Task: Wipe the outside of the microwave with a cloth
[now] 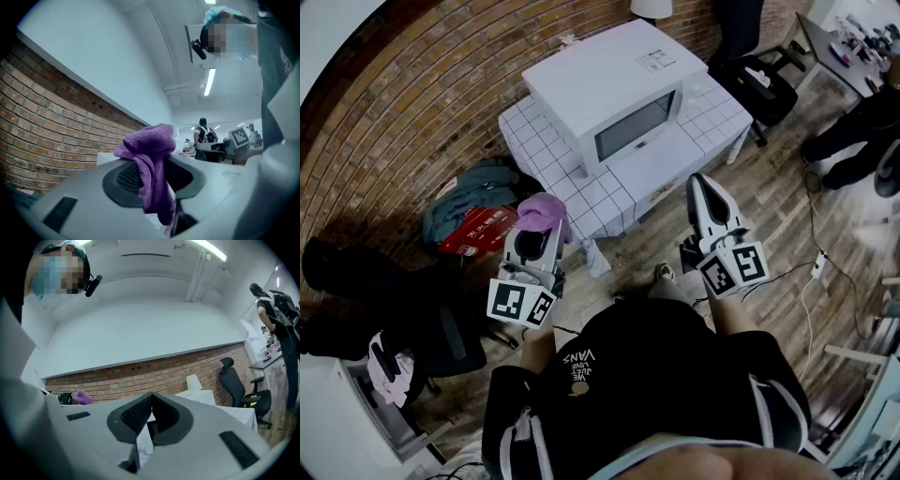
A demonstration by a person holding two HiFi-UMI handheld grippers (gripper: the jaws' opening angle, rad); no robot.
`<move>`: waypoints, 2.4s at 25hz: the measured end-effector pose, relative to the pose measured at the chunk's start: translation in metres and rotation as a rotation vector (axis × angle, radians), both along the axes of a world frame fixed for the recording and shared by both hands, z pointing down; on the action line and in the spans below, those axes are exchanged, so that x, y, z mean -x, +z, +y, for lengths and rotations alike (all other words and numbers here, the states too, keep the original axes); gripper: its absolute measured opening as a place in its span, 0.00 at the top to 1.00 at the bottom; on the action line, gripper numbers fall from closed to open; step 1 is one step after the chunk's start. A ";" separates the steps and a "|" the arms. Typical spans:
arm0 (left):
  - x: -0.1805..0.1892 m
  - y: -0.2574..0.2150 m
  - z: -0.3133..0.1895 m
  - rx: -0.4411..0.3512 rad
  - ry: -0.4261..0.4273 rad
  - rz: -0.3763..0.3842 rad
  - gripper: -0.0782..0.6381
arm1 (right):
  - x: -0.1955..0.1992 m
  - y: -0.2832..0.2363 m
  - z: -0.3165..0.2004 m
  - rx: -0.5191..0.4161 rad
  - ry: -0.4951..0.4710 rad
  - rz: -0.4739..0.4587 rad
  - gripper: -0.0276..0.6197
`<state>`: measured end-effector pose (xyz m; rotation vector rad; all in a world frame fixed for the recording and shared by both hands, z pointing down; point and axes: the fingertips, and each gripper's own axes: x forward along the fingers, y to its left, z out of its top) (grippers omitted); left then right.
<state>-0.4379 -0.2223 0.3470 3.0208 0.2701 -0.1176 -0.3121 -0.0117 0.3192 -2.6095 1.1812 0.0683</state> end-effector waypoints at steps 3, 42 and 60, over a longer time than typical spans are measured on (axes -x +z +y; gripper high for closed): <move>-0.013 0.000 0.006 -0.004 -0.022 -0.002 0.71 | -0.016 0.002 0.006 0.002 -0.014 -0.005 0.96; -0.167 -0.003 -0.056 -0.032 -0.372 -0.051 0.71 | -0.233 0.002 -0.041 0.036 -0.259 -0.043 0.96; -0.287 0.013 -0.161 -0.547 -0.288 -0.439 0.71 | -0.305 0.003 -0.077 0.066 -0.289 -0.050 0.96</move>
